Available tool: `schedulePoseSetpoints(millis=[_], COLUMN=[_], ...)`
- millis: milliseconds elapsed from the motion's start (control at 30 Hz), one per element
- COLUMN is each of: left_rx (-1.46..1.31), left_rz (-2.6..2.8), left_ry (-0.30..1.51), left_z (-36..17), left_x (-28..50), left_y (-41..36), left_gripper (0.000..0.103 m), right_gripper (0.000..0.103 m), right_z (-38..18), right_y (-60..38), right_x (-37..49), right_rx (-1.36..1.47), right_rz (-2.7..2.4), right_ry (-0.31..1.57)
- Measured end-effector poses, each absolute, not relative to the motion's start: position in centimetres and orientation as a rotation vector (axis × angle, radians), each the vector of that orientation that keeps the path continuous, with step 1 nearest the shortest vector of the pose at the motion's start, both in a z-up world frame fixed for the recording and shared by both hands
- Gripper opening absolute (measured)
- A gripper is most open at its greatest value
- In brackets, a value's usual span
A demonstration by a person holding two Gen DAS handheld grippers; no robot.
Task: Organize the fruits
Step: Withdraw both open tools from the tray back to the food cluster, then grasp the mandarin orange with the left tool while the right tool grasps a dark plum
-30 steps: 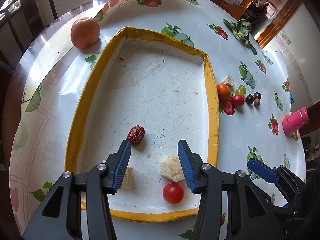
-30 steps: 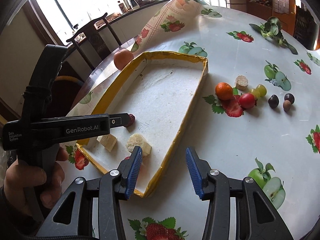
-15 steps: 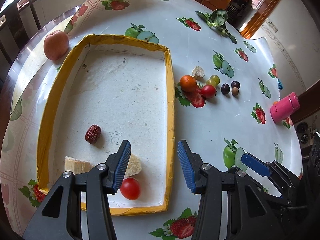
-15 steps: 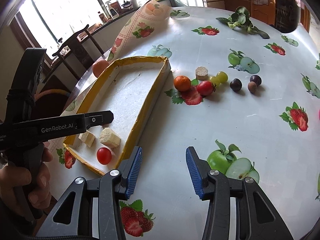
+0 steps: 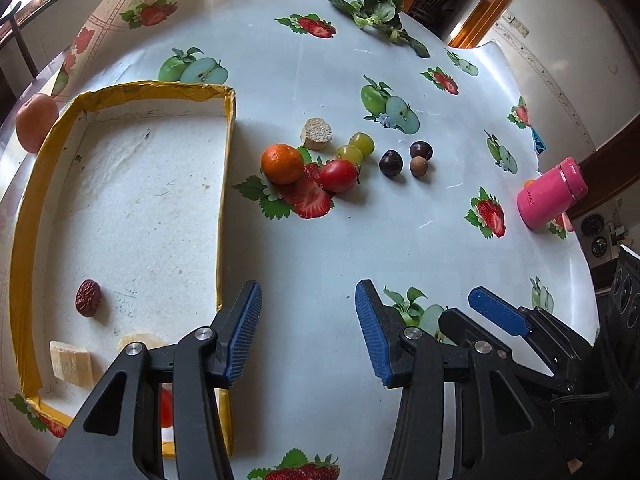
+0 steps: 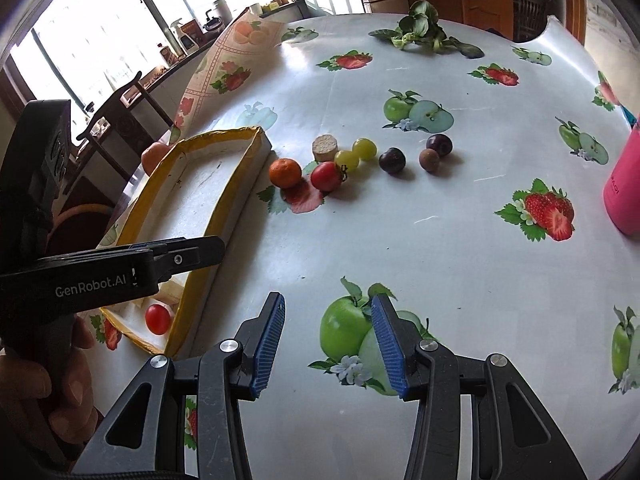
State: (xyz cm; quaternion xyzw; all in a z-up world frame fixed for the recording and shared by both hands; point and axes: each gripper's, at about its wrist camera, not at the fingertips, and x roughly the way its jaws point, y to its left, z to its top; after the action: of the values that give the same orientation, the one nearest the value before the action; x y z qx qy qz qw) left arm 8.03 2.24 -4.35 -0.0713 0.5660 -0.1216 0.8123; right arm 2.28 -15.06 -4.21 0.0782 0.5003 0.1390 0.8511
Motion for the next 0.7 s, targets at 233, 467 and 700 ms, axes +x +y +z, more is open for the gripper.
schedulePoseSetpoints(millis=[233, 467, 700], left_rx=[-0.158, -0.175, -0.166], left_rz=[-0.233, -0.185, -0.187], left_ry=[1.245, 1.247, 1.251], left_z=[-6.5, -7.6, -8.5], left_x=[12.2, 15.5, 17.7], left_y=[0.8, 1.4, 1.5], left_gripper=[0.047, 0.047, 0.047], right_gripper=[0.047, 0.047, 0.047], right_z=[-5.0, -5.6, -7.3], right_y=[-19.8, -21.5, -21.6], right_x=[8.0, 13.8, 17.5], right_rx=[0.273, 0.274, 0.289], right_rz=[0.168, 0.110, 0.099], right_ry=[1.056, 1.052, 1.058])
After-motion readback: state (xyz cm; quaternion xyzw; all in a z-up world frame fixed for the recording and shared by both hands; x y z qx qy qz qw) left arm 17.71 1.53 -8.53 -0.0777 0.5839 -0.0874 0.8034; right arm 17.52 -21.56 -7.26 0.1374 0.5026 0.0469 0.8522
